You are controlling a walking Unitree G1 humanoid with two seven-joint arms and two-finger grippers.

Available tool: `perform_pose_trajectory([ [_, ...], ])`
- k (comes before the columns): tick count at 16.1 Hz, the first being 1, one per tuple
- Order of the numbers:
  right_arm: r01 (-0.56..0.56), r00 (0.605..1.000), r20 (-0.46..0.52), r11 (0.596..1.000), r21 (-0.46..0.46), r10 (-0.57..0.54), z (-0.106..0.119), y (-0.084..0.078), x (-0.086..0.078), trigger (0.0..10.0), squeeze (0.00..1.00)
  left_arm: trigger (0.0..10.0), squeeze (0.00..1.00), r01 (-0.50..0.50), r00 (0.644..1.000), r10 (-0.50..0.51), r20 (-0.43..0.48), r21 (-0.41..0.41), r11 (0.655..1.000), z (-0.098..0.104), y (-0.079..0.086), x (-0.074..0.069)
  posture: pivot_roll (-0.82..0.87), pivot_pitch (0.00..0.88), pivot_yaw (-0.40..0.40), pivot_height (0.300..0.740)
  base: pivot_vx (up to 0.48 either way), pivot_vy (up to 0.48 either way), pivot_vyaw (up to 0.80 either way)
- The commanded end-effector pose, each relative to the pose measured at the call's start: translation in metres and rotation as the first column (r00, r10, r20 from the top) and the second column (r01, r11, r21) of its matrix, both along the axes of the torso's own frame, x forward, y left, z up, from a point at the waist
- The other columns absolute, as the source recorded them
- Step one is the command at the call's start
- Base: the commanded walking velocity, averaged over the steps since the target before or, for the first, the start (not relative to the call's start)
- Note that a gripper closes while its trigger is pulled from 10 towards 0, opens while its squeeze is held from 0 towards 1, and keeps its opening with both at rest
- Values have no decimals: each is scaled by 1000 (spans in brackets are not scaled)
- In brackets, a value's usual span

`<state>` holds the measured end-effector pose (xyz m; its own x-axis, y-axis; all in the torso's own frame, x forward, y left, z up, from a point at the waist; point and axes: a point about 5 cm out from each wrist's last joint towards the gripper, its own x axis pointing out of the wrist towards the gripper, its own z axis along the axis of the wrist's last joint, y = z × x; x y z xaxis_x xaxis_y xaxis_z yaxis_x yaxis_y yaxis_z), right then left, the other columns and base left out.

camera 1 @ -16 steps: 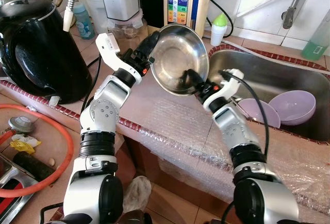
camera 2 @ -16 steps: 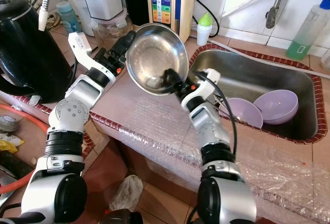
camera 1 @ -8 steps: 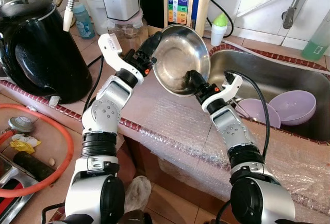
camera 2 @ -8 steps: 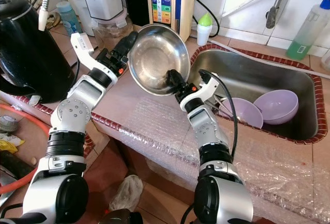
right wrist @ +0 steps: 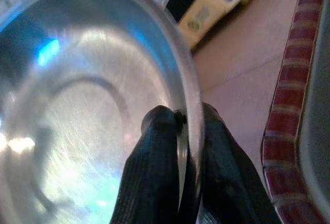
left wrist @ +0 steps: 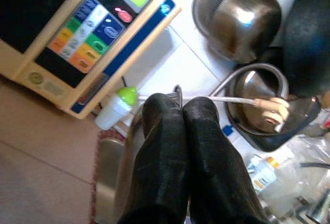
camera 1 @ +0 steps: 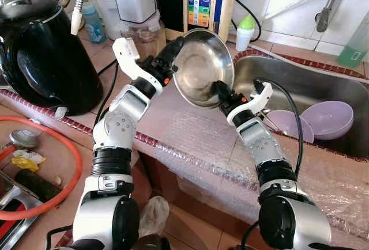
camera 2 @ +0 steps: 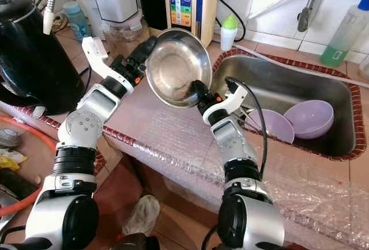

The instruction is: Kitchen organization

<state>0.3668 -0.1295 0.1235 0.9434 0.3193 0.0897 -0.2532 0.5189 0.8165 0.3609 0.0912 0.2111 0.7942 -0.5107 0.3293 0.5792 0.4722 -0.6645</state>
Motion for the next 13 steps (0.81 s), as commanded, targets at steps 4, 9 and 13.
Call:
perform_pose_trajectory([
  [4,35,999,2,999,-11,-35,5,-5,4,0,0,0,0,-14,1000,14,5,54,998,-5,2,-1,-29,0,66,740,0,0,0],
  [9,137,989,58,990,-27,-136,29,-21,14,0,0,10000,1000,-45,998,50,-28,154,987,-23,3,-1,-30,0,59,740,0,0,0],
  [13,199,979,64,978,-62,-196,33,-31,16,0,0,10000,1000,-20,1000,20,5,283,959,-27,-1,-3,-28,0,60,740,0,0,0],
])
